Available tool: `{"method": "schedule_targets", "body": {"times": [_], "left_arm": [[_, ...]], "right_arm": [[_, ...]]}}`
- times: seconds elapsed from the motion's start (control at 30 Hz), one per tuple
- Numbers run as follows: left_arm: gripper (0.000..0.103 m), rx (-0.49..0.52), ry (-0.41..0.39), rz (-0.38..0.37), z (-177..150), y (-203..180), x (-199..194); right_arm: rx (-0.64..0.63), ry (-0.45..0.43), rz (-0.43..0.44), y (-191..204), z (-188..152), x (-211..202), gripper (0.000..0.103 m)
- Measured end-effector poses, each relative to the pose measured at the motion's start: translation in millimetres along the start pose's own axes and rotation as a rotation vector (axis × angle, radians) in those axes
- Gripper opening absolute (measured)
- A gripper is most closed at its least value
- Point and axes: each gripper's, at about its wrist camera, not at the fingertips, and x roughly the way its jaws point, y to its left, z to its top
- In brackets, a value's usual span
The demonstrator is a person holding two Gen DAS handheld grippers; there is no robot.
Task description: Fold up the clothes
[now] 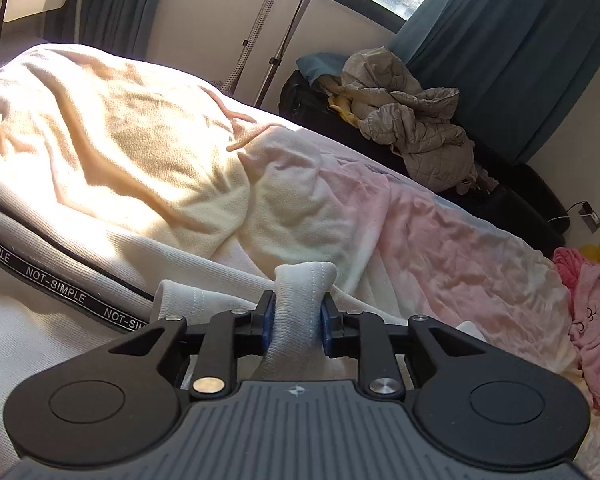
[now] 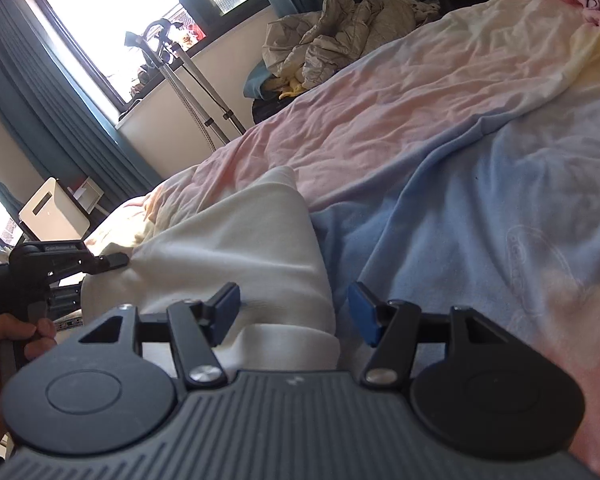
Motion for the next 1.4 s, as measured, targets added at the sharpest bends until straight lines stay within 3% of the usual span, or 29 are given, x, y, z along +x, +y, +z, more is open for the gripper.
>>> {"method": "schedule_targets", "body": {"times": [0.1, 0.17, 0.37, 0.5, 0.57, 0.73, 0.93, 1.03, 1.13, 1.23, 1.4], "left_arm": [[0.041, 0.057, -0.039, 0.01, -17, -3, -36], [0.042, 0.077, -0.06, 0.021, -30, -1, -58], [0.042, 0.158, -0.102, 0.175, -75, 10, -95], [0.043, 0.095, -0.066, 0.159, -90, 34, -94], [0.045, 0.091, -0.068, 0.152, -95, 40, -92], [0.047, 0.139, -0.112, 0.153, -108, 41, -89], [0.047, 0.201, -0.144, 0.207, -117, 23, -91], [0.048, 0.228, -0.153, 0.211, -120, 18, -97], [0.052, 0.222, -0.168, 0.202, -119, 17, -104], [0.053, 0.198, -0.139, 0.21, -119, 22, -97], [0.06, 0.185, -0.15, 0.201, -122, 27, -90]], "right_arm": [[-0.02, 0.001, 0.016, 6, -1, 0, 0.063], [-0.036, -0.008, 0.02, 8, -1, -3, 0.063], [-0.062, 0.001, -0.005, 8, -7, -4, 0.063], [-0.1, 0.018, -0.023, 11, -15, 2, 0.063], [-0.125, -0.002, -0.019, 16, -20, 4, 0.074], [-0.212, -0.023, -0.046, 26, -29, 12, 0.081], [-0.243, -0.041, -0.059, 27, -35, 22, 0.086], [-0.187, -0.065, -0.022, 20, -36, 21, 0.086], [-0.032, -0.17, 0.143, 6, -30, 4, 0.086], [0.012, -0.206, 0.236, 3, -26, -3, 0.086], [0.094, -0.094, 0.153, -10, -30, 16, 0.085]]}}
